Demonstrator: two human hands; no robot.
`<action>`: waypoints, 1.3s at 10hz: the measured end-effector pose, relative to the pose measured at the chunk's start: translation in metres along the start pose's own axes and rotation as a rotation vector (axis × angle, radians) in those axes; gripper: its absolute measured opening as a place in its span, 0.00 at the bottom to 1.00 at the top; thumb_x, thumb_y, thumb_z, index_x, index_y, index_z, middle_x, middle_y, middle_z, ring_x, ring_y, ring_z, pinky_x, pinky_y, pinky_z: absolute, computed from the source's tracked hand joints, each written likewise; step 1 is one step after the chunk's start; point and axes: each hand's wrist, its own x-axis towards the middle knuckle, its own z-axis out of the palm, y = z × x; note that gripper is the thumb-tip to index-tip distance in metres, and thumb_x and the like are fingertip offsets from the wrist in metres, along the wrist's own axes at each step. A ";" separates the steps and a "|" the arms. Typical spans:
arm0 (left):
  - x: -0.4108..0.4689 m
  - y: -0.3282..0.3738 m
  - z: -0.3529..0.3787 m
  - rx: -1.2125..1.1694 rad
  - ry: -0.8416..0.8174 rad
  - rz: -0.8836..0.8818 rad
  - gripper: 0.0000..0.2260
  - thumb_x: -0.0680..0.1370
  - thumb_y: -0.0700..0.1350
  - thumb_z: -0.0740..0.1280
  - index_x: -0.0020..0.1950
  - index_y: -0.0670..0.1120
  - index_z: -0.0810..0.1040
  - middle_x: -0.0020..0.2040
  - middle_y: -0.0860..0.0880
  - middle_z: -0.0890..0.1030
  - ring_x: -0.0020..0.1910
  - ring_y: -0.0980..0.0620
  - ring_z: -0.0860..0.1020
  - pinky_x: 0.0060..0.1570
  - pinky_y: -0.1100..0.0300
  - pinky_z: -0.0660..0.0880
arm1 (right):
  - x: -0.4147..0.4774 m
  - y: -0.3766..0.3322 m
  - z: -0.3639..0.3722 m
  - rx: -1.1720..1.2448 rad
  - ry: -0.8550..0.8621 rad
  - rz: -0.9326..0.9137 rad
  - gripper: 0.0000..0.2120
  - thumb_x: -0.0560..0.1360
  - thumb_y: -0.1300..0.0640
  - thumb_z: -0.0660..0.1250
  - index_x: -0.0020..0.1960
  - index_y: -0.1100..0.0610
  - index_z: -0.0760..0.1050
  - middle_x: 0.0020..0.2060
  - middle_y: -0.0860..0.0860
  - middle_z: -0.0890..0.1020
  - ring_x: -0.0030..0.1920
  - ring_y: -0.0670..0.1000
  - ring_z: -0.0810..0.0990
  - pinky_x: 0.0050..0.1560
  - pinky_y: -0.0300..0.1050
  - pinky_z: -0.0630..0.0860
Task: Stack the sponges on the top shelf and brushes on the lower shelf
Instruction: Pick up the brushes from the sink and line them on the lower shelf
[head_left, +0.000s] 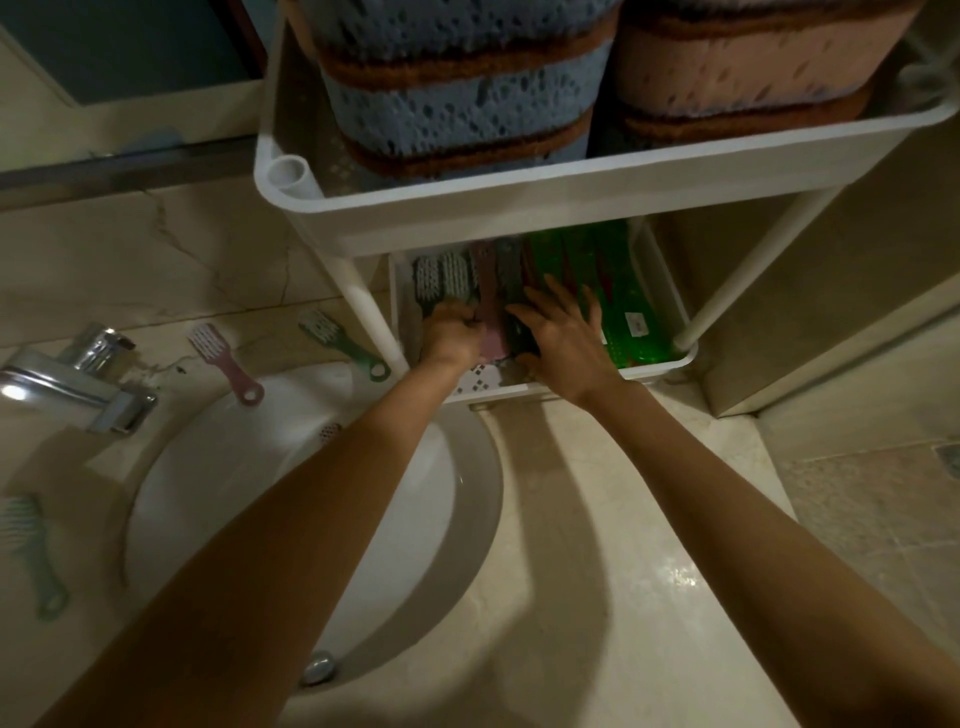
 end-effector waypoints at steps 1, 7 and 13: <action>0.001 -0.003 -0.002 -0.019 0.021 -0.008 0.10 0.76 0.30 0.61 0.38 0.43 0.70 0.47 0.39 0.75 0.49 0.44 0.74 0.46 0.54 0.78 | 0.001 0.001 0.001 -0.011 -0.007 -0.020 0.26 0.74 0.58 0.65 0.71 0.50 0.64 0.74 0.53 0.61 0.76 0.56 0.48 0.73 0.58 0.40; -0.001 0.006 -0.011 -0.053 -0.097 -0.076 0.15 0.78 0.32 0.58 0.36 0.48 0.66 0.45 0.43 0.74 0.40 0.46 0.75 0.41 0.52 0.74 | 0.004 0.001 0.001 -0.032 -0.026 -0.008 0.25 0.74 0.56 0.65 0.70 0.47 0.66 0.73 0.53 0.64 0.76 0.56 0.49 0.73 0.60 0.39; -0.129 -0.129 -0.121 0.406 0.016 -0.054 0.09 0.78 0.39 0.59 0.51 0.40 0.78 0.50 0.38 0.81 0.49 0.39 0.79 0.52 0.47 0.77 | -0.100 -0.106 0.066 0.440 -0.072 -0.216 0.15 0.71 0.60 0.56 0.50 0.63 0.79 0.43 0.60 0.82 0.40 0.59 0.81 0.43 0.45 0.74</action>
